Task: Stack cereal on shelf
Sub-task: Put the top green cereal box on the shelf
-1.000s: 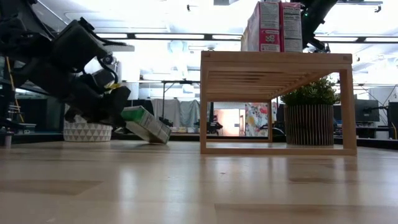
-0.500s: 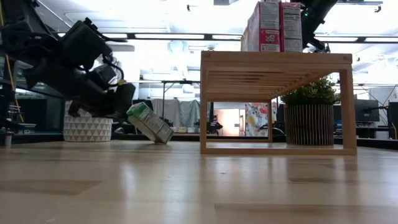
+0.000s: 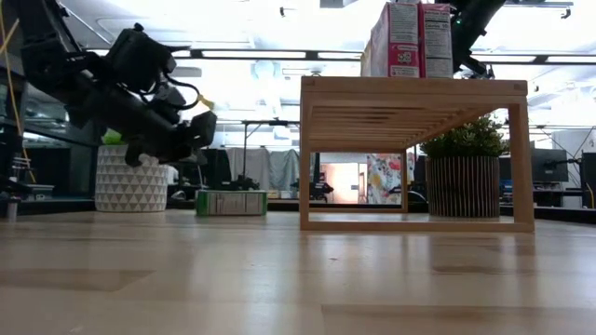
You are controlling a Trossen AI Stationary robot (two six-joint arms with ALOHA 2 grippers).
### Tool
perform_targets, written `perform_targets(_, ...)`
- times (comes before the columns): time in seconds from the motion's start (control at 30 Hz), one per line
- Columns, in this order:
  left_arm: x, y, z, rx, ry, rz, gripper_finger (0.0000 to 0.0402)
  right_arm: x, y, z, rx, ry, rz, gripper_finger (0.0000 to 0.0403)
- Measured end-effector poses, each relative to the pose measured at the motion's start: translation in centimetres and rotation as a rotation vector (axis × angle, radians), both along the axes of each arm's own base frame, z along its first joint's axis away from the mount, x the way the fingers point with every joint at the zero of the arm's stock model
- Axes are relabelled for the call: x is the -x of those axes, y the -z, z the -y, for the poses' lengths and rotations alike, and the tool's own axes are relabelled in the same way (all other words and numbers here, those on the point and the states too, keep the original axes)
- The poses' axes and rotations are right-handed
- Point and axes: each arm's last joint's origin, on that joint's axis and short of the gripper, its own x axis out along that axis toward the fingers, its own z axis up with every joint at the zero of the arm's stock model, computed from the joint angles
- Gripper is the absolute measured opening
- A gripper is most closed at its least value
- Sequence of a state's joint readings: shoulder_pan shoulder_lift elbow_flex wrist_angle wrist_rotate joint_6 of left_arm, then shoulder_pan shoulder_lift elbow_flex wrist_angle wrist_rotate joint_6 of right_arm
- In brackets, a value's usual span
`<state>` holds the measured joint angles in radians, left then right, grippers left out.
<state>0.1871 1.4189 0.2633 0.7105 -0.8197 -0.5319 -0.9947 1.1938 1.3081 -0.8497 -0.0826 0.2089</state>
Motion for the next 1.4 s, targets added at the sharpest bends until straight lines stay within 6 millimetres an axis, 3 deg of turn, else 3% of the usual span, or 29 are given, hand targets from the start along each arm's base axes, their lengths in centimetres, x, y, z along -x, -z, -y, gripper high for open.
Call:
perform_targets(0.17,-0.7,-0.7,-0.2,-0.040,0.022,-0.030,0.0000,0.0,0.0,0.0,-0.001,0.000,-0.001,0.0000)
perform_targets(0.33,-1.8,-1.9,-0.9,-0.023,0.158,-0.032,0.0000,0.0,0.0,0.0,0.001,-0.005,-0.006,0.0000)
perform_targets(0.63,-5.4,-5.1,-7.1,0.281,0.404,-0.141,0.0000,0.0,0.0,0.0,0.001,-0.005,-0.006,0.0000)
perform_targets(0.77,-7.6,-4.5,-10.0,0.409,0.407,-0.183,0.0000,0.0,0.1,-0.1,-0.007,-0.008,-0.004,0.0000)
perform_targets(0.87,-8.9,-3.3,-11.2,0.552,0.403,-0.224,0.0000,0.0,0.1,-0.1,-0.022,-0.024,0.002,0.0000)
perform_targets(1.03,-10.8,-3.4,-10.8,0.547,0.427,-0.242,0.0000,0.0,0.2,-0.2,-0.035,-0.027,-0.005,0.0000)
perform_targets(1.2,-10.7,-2.8,-9.1,0.593,0.398,-0.315,0.0000,0.0,0.2,-0.2,-0.034,-0.028,-0.005,0.0000)
perform_targets(1.4,-10.4,-4.4,-6.5,0.545,0.370,-0.398,0.0000,0.0,0.2,-0.2,-0.032,-0.030,-0.006,0.0000)
